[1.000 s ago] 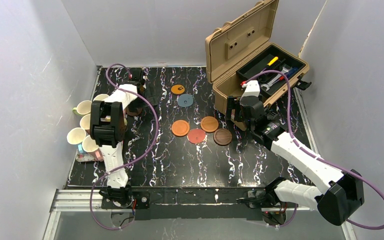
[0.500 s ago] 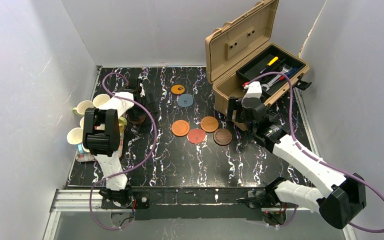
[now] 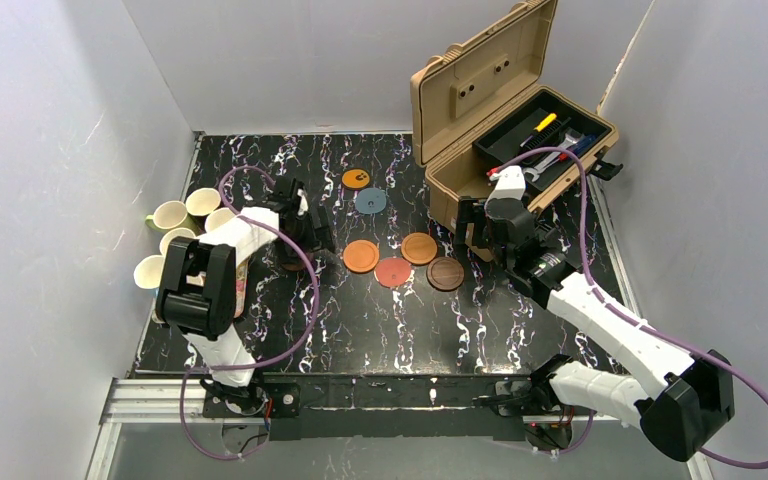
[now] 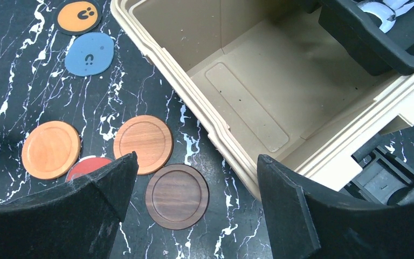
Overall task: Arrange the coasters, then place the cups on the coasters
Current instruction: Move the coaster to the center of the board.
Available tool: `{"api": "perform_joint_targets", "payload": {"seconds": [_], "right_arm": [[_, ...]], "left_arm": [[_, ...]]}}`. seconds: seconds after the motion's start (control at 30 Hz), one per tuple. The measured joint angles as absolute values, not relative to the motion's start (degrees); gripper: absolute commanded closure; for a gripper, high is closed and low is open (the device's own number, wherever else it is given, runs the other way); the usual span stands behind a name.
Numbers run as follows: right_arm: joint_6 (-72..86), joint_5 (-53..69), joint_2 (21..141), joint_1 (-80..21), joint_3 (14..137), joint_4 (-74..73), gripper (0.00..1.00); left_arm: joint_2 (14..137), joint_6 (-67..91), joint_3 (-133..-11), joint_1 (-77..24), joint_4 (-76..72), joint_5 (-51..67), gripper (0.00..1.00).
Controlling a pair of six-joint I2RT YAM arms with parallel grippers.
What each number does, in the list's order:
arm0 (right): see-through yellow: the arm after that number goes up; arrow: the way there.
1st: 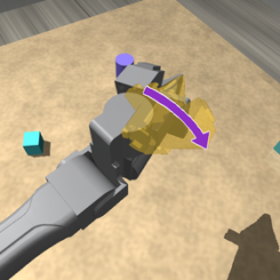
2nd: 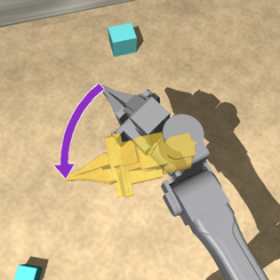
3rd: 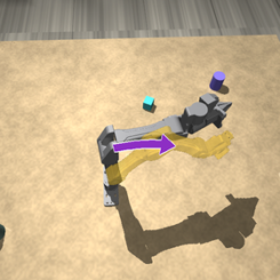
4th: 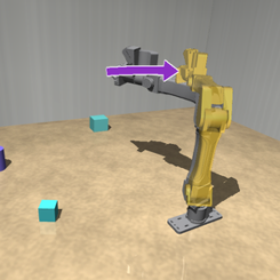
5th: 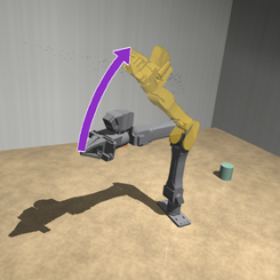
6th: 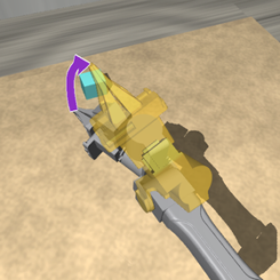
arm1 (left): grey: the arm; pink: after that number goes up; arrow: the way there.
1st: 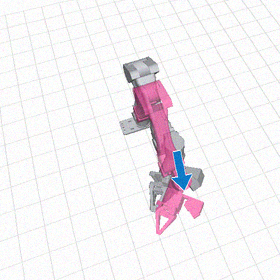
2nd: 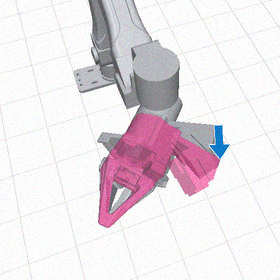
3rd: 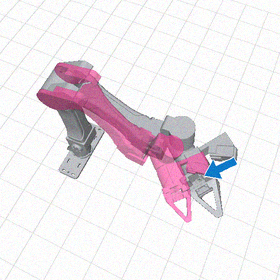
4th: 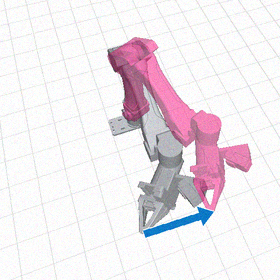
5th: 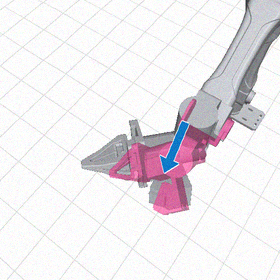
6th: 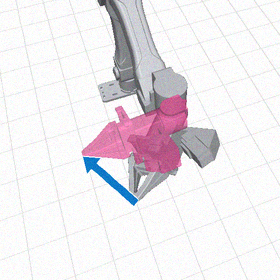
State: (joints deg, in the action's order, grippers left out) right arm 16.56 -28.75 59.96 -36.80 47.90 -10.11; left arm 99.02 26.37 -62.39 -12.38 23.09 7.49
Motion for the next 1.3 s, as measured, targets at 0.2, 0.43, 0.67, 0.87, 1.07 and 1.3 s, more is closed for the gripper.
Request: {"api": "perform_joint_targets", "payload": {"seconds": [0.2, 0.43, 0.67, 0.87, 1.07, 1.3], "right_arm": [[16.84, -28.73, 59.79, -36.8, 47.9, -10.09, 0.11], [17.63, -28.32, 59.44, -36.8, 47.9, -10.09, 0.11], [17.85, -28.12, 58.63, -36.8, 47.88, -10.11, 0.11], [17.91, -28.1, 57.93, -36.8, 47.88, -10.15, 0.11], [18.02, -28.12, 57.47, -36.8, 47.88, -10.2, 0.11], [18.04, -28.12, 57.19, -36.8, 47.88, -10.37, 0.11]], "left_arm": [[96.05, 28.21, -58.94, -16.91, 22.9, 7.51, 0.07], [94.19, 30.52, -57.04, -20.78, 23.16, 7.81, 0.07], [94.0, 32.51, -56.86, -23.81, 23.4, 8.38, 0.07], [93.93, 33.45, -56.71, -25.65, 23.42, 8.73, 0.07], [93.51, 33.95, -56.25, -27.07, 23.35, 9.04, 0.07], [93.12, 34.74, -55.79, -28.42, 23.4, 9.52, 0.07]]}}
